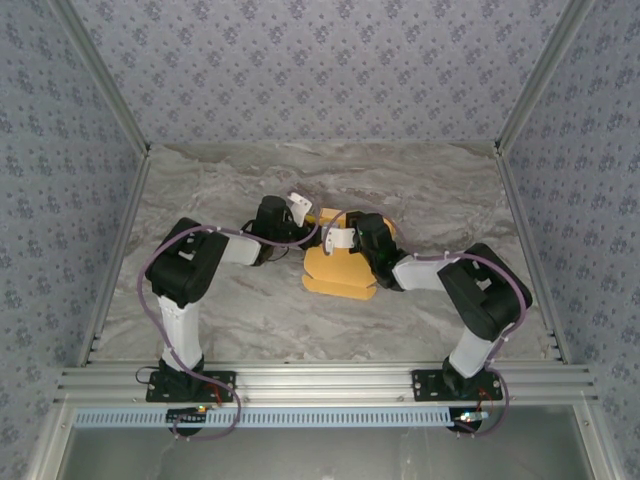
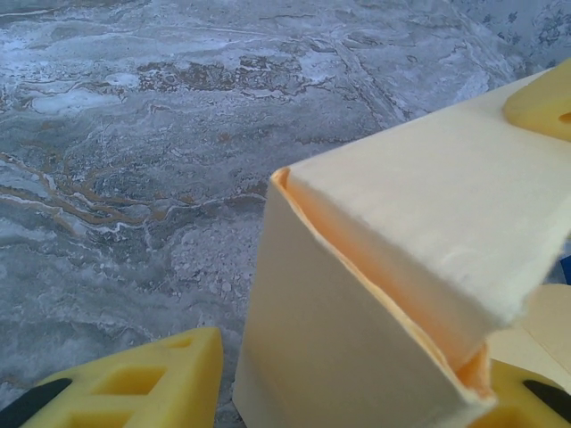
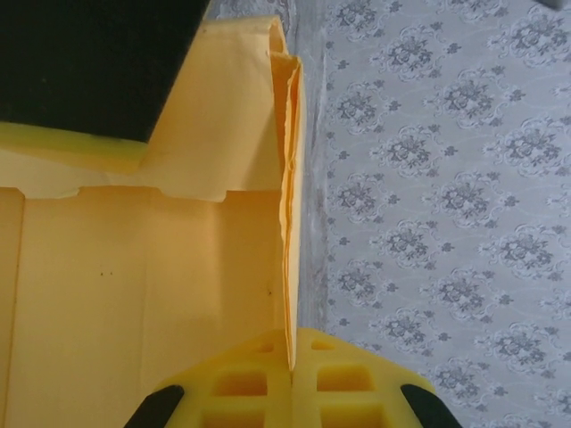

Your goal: Fold the paper box

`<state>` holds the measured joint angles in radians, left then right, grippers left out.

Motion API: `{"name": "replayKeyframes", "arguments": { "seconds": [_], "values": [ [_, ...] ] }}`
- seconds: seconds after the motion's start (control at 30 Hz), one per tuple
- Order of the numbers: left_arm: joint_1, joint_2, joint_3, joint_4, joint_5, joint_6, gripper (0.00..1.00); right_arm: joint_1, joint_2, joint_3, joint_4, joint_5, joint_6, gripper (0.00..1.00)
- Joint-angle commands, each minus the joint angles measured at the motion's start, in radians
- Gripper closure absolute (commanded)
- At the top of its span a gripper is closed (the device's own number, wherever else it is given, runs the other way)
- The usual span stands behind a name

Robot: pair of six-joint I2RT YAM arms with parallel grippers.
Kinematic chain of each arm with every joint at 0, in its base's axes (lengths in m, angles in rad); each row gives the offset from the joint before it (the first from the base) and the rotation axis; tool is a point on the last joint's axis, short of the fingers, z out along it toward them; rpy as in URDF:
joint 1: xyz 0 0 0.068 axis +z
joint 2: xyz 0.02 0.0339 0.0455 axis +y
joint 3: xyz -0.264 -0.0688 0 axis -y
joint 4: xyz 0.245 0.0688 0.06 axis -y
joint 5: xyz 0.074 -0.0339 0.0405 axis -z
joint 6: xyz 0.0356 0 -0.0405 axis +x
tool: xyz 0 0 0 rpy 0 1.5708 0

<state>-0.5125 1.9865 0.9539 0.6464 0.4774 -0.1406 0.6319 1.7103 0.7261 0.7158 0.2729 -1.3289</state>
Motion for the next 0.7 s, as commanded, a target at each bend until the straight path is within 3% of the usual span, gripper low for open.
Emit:
{"name": "replayKeyframes", "arguments": {
  "seconds": [0.0, 0.43, 0.67],
  "values": [
    [-0.001, 0.015, -0.021, 0.067, -0.013, -0.001, 0.54, 0.014, 0.038, -0.027, 0.014, 0.009, -0.067, 1.0],
    [-0.003, 0.033, -0.029, 0.094, -0.071, -0.018, 0.57, 0.029, 0.035, -0.034, 0.028, 0.012, -0.073, 1.0],
    [-0.028, 0.041, -0.006, 0.081, -0.171, -0.058, 0.59, 0.03, 0.025, -0.034, 0.001, 0.007, -0.055, 1.0]
  ]
}}
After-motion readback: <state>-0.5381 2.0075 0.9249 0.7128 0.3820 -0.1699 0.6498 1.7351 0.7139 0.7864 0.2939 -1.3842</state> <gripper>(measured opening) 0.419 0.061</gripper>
